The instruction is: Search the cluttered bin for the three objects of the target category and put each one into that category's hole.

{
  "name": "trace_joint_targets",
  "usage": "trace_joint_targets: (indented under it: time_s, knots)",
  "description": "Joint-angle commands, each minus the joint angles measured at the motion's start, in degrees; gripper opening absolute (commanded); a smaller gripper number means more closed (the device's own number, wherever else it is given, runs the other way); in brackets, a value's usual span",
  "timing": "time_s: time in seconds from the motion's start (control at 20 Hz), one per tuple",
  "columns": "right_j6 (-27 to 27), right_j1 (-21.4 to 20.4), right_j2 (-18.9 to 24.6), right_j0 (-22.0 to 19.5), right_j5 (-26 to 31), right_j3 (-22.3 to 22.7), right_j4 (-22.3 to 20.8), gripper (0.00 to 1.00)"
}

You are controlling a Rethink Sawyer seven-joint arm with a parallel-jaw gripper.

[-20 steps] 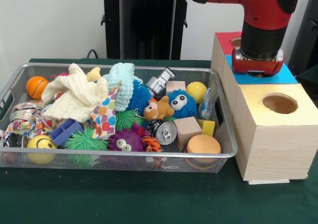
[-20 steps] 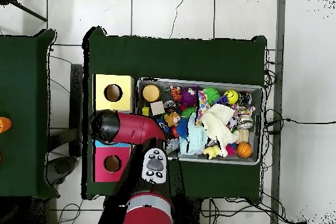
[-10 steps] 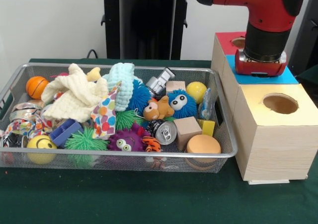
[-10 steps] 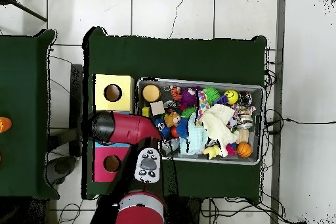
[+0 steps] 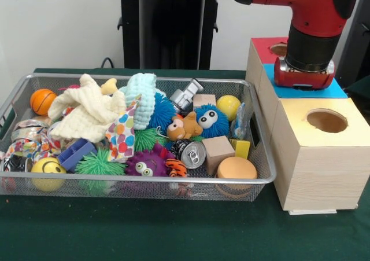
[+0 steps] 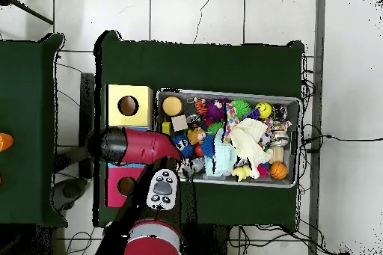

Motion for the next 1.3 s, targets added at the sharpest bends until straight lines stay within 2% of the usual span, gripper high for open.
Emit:
trace_joint_targets:
  time_s: [0.05,0.25,0.45,0.75,1.05,1.3]
  knots:
    - [9.52,6.05,-1.46,-1.78,-0.49,0.51,-2.67,1.00]
    - [9.45,1.67,-2.08,-1.39,3.47,2.23,-2.67,1.00]
    - [9.45,-6.09,-3.82,-0.49,11.97,3.63,-2.81,1.00]
    - [9.84,-13.39,-6.31,0.62,20.71,2.39,-3.38,1.00]
    - [9.16,-16.85,-6.96,0.34,26.54,1.57,-4.17,1.00]
    - [9.01,-17.61,-6.54,-0.28,28.12,1.21,-4.39,1.00]
